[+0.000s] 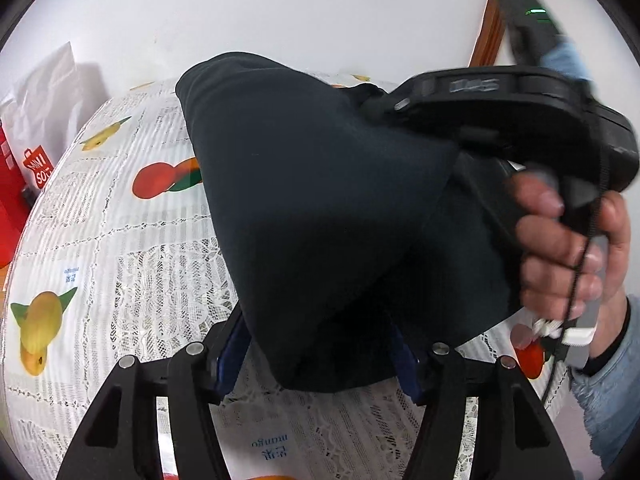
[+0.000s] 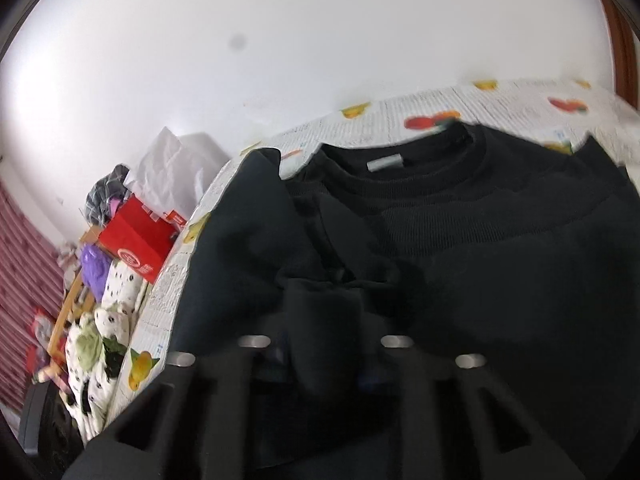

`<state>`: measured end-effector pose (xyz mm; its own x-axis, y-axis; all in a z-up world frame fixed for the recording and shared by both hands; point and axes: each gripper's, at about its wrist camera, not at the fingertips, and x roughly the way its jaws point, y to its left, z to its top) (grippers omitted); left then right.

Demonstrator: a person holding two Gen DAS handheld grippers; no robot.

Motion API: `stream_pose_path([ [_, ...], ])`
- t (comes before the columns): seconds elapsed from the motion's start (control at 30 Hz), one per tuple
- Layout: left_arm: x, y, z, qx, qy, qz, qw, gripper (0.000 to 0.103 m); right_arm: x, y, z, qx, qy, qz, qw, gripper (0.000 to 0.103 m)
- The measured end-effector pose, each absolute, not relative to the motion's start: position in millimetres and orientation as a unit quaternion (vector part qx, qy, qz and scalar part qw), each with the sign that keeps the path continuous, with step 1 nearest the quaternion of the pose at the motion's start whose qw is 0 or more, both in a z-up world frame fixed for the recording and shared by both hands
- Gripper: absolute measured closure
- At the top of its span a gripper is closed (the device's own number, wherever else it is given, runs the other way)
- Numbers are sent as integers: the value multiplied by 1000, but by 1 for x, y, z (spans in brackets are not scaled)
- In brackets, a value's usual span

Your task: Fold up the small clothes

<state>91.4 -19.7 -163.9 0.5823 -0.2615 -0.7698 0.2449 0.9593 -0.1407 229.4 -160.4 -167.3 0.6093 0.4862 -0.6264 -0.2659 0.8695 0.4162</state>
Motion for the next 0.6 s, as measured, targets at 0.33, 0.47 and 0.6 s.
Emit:
stream_pose_path([
  [0.33,97,-17,-162,-6,436,-142,889,40,130,-264,-132,157,225,184,944,91],
  [0.47,96,-20,-162,-1,435,-140,889,39,125,-287,-170,183,299,142,926,91],
  [0.6,96,-19,-162,7,431,-148,890,40,121,-296,-179,203,317,136,917,76],
])
